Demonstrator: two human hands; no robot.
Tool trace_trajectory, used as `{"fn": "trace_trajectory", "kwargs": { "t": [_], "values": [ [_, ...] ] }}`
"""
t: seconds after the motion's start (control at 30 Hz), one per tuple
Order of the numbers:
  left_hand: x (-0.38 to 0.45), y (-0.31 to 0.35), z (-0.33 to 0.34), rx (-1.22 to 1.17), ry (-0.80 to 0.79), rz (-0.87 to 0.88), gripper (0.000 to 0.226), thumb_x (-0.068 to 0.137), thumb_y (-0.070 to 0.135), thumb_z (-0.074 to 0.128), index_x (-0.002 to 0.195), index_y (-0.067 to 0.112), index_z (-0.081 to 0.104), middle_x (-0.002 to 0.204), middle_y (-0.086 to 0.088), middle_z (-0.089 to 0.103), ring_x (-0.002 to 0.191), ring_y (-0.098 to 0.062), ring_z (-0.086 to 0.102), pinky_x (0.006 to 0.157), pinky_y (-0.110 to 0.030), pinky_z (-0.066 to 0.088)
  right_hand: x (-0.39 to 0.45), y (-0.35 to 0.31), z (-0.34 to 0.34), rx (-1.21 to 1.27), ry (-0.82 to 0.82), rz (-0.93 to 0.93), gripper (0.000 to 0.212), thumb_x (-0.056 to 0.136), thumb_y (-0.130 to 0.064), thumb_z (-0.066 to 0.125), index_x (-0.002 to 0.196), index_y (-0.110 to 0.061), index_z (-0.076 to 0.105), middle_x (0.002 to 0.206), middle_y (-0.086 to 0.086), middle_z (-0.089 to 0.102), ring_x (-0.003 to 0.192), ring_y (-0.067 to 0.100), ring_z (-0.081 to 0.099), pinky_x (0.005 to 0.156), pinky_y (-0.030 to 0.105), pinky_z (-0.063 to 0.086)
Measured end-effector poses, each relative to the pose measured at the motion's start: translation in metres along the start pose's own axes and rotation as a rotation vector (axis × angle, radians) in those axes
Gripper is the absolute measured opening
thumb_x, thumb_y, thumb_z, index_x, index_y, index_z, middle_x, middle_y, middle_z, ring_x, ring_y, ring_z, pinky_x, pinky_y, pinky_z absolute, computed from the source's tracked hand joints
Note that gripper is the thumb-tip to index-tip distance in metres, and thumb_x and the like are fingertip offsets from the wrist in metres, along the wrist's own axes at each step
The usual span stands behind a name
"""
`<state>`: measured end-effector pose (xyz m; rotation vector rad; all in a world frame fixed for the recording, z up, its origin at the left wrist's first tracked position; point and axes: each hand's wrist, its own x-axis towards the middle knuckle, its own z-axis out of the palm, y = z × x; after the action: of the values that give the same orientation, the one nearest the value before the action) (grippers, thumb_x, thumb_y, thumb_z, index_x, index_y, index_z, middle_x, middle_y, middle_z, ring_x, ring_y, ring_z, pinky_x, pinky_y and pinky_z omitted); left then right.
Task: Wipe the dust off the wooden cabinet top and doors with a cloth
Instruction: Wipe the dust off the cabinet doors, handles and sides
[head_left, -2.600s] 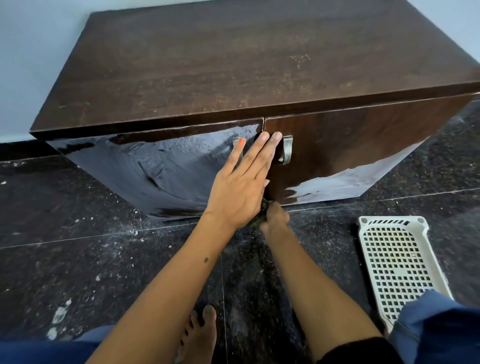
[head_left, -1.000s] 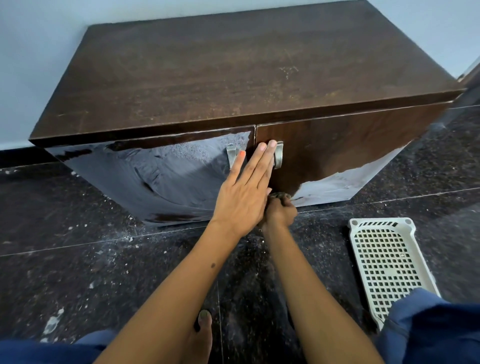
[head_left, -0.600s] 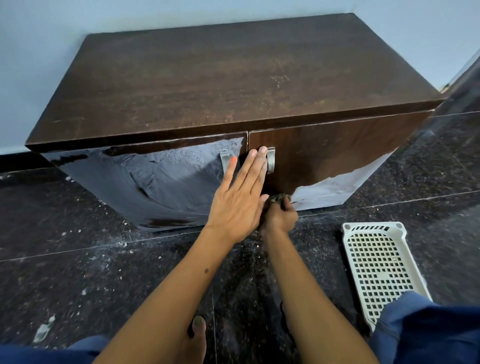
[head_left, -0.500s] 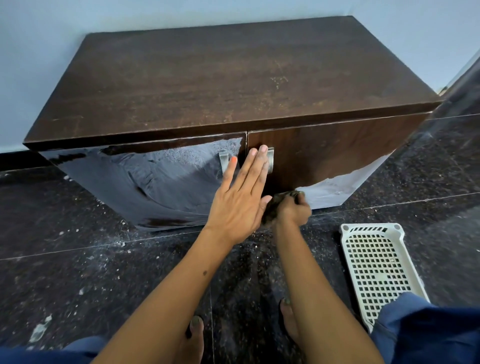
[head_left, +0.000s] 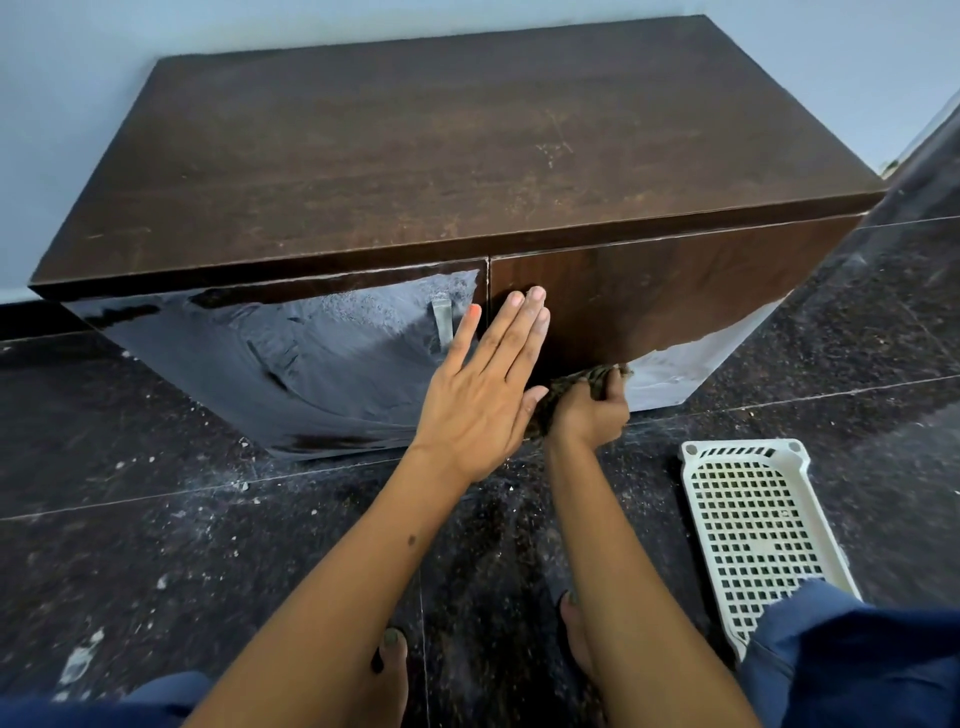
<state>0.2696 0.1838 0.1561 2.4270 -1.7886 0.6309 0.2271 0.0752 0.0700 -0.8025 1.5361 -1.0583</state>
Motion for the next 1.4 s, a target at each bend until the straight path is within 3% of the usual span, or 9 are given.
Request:
{"fn": "trace_trajectory", "kwargs": {
  "t": [0.1,0.27,0.43,0.53,0.67,0.73,1.07,1.27,1.4],
  "values": [
    [0.000,0.001,0.002,-0.003,0.001,-0.007,0.061,0.099,0.038,0.024,0.149,0.005,0.013,0.158,-0.010,0.007,0.146,-0.023,0.004,0.118,-0.044,0.000,-0.013,0.010,0.002,-0.096,-0.051,-0.051,0.048,0.087,-0.001,0.055,0.134,-0.009,0.052,0.137,0.008,0.053,0.127,0.023,0.048,0.109,0.028,0.034],
    [0.000,0.001,0.003,-0.024,0.003,-0.005,0.061,0.099,0.036,0.026,0.149,0.005,0.013,0.158,-0.009,0.007,0.146,-0.023,0.005,0.118,-0.044,0.002,0.007,0.015,-0.009,0.036,-0.111,0.430,0.028,0.091,-0.005,0.052,0.116,-0.006,0.064,0.115,0.014,0.065,0.101,0.030,0.063,0.092,0.042,0.052],
    [0.001,0.001,0.003,-0.012,-0.008,-0.009,0.061,0.099,0.037,0.025,0.150,0.005,0.012,0.158,-0.010,0.006,0.146,-0.023,0.004,0.118,-0.044,0.000,0.011,-0.005,-0.001,0.056,0.022,0.019,0.048,0.084,0.001,0.049,0.131,-0.011,0.055,0.131,0.005,0.058,0.119,0.021,0.055,0.106,0.031,0.040],
    [0.000,0.003,0.004,-0.016,-0.021,-0.016,0.061,0.099,0.037,0.025,0.149,0.004,0.011,0.158,-0.010,0.005,0.146,-0.023,0.003,0.118,-0.043,-0.001,0.002,0.005,-0.005,-0.066,-0.036,0.066,0.049,0.086,0.000,0.051,0.133,-0.012,0.053,0.134,0.007,0.056,0.121,0.023,0.053,0.106,0.032,0.039],
    [0.000,0.002,0.001,-0.022,-0.020,-0.018,0.060,0.099,0.035,0.027,0.149,0.005,0.014,0.158,-0.010,0.006,0.146,-0.023,0.005,0.118,-0.043,-0.002,0.018,0.004,-0.014,-0.004,-0.129,0.505,0.002,0.087,-0.003,0.057,0.088,-0.002,0.057,0.097,0.011,0.063,0.077,0.024,0.062,0.076,0.033,0.052],
    [0.001,0.000,0.000,-0.015,-0.015,-0.011,0.059,0.099,0.035,0.026,0.149,0.006,0.014,0.158,-0.008,0.007,0.146,-0.022,0.006,0.118,-0.043,-0.003,0.038,0.002,-0.017,0.015,-0.137,0.539,0.019,0.086,-0.003,0.059,0.075,-0.006,0.044,0.096,0.013,0.060,0.085,0.027,0.062,0.082,0.039,0.054],
    [0.001,0.003,0.003,-0.007,-0.021,-0.016,0.061,0.098,0.034,0.028,0.149,0.004,0.014,0.158,-0.011,0.007,0.146,-0.023,0.006,0.118,-0.044,-0.002,0.034,0.000,-0.008,-0.094,0.040,-0.132,0.052,0.085,0.001,0.052,0.136,-0.008,0.049,0.141,0.009,0.048,0.129,0.024,0.046,0.104,0.016,0.029],
    [0.002,0.005,0.004,-0.028,-0.014,-0.026,0.060,0.098,0.033,0.029,0.149,0.003,0.016,0.158,-0.011,0.008,0.146,-0.023,0.007,0.118,-0.043,-0.002,0.038,0.021,-0.015,0.011,-0.206,0.530,0.010,0.090,-0.001,0.051,0.096,-0.006,0.057,0.101,0.016,0.062,0.079,0.027,0.061,0.082,0.045,0.054],
    [0.002,0.004,0.002,-0.023,-0.007,-0.021,0.060,0.097,0.032,0.030,0.148,0.003,0.017,0.157,-0.011,0.010,0.145,-0.023,0.010,0.117,-0.043,-0.004,0.066,0.019,-0.012,0.004,-0.295,0.648,0.033,0.089,-0.003,0.049,0.121,0.005,0.050,0.121,0.020,0.060,0.108,0.032,0.060,0.094,0.049,0.048]
  ]
}}
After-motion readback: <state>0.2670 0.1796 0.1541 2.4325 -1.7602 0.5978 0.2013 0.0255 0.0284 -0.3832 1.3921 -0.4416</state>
